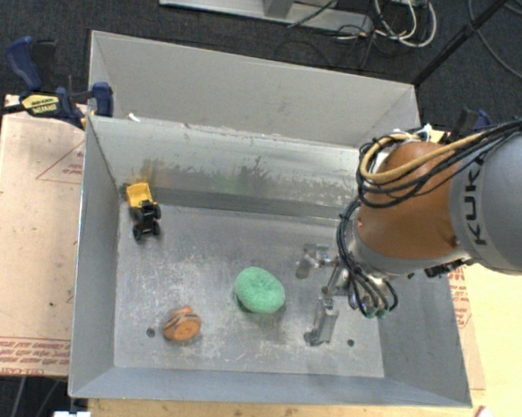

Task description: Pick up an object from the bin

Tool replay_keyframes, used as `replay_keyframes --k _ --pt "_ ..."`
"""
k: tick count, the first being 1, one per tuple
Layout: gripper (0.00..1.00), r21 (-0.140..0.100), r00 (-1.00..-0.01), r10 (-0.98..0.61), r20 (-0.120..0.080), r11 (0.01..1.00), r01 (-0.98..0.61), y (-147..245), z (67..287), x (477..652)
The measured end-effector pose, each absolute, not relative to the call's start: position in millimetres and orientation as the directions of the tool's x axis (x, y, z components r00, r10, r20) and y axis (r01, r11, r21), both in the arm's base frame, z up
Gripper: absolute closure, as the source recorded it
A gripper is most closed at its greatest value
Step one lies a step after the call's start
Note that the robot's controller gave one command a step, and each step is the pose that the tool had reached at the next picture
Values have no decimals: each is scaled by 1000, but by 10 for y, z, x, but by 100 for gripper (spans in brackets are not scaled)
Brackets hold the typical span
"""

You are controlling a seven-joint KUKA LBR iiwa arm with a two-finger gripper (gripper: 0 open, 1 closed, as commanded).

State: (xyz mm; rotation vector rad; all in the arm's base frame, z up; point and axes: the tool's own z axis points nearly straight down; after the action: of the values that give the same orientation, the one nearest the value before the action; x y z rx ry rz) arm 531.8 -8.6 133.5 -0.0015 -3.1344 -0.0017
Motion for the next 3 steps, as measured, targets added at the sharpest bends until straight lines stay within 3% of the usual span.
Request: replay_keyframes --k 1,2,3 --pt "0 1 -1000 1 3 1000 1 -87 1361 5327" --pt "0 2 -980 -201 4 980 -201 -116 1604 5201" --pt "0 -3 -933 -359 -8 933 -359 -28 1505 5274"
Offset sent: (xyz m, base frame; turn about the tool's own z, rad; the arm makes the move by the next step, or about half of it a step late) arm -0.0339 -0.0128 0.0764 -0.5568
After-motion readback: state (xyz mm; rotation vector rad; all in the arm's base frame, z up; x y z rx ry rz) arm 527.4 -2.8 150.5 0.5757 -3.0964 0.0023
